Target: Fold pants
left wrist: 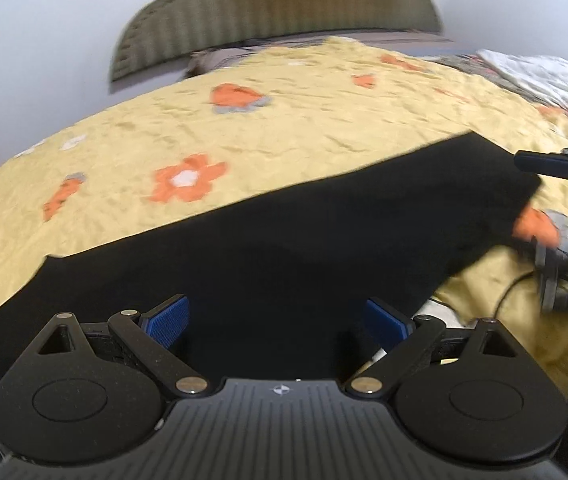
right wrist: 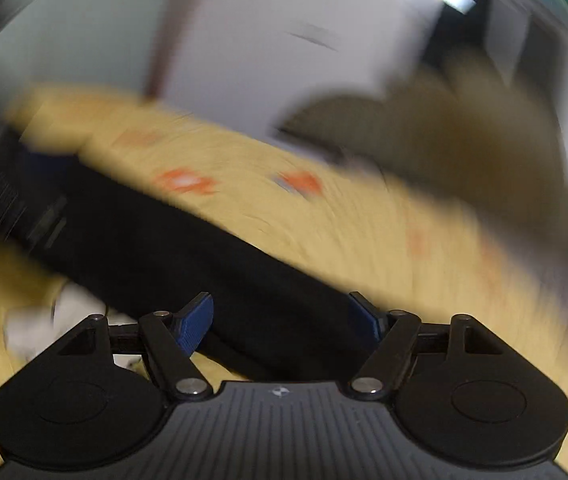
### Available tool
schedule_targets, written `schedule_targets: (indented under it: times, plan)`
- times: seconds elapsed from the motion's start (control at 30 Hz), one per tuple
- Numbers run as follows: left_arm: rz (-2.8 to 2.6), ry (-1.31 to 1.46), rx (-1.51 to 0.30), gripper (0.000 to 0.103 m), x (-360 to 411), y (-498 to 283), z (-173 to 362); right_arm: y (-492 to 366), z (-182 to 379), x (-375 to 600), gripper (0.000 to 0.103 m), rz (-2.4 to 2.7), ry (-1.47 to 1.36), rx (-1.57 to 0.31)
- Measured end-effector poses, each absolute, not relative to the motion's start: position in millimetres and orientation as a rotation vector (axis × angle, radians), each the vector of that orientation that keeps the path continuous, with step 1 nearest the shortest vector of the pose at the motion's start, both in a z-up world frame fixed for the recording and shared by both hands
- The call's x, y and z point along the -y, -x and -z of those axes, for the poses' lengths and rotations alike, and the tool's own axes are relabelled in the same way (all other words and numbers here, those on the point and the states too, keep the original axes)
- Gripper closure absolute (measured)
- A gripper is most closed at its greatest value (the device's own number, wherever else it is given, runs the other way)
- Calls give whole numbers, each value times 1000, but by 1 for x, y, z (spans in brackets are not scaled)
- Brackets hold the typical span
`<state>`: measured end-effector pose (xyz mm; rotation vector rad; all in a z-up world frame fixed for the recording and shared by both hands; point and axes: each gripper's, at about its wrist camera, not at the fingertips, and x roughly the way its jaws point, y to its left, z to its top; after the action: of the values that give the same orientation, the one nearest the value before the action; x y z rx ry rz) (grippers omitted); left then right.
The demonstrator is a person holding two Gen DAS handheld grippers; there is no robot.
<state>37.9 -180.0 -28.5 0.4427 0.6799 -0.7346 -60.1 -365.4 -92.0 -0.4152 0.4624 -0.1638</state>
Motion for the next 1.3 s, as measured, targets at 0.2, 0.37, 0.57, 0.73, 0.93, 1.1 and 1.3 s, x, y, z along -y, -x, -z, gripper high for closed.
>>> schedule_targets:
  times: [0.2,0.37,0.57,0.73,0.93,1.1,1.3]
  plan:
    - [674,-416,-707,7,169,-48,24,36,127,332,36,99,708,-537]
    - [683,-444,-709,7,176,-44,27,31,133,323,79,62,758,-504]
    - [695,-477,-683,7,179,-36,28,44,130,324,100,-7,705,-517]
    - [731,-467,-704,7,191,-39,31,49,133,327,99,-34,634,-565]
    - [757,-456,-719,7,210,-43,41,75,115,361,26,182,441,-480]
    - [756,-476,-768,7,219,-48,59,114,100,469,23,450,-221,-420]
    - [773,-487,-754,6,219,-44,60,136,143,562,22,399,-1005,-298]
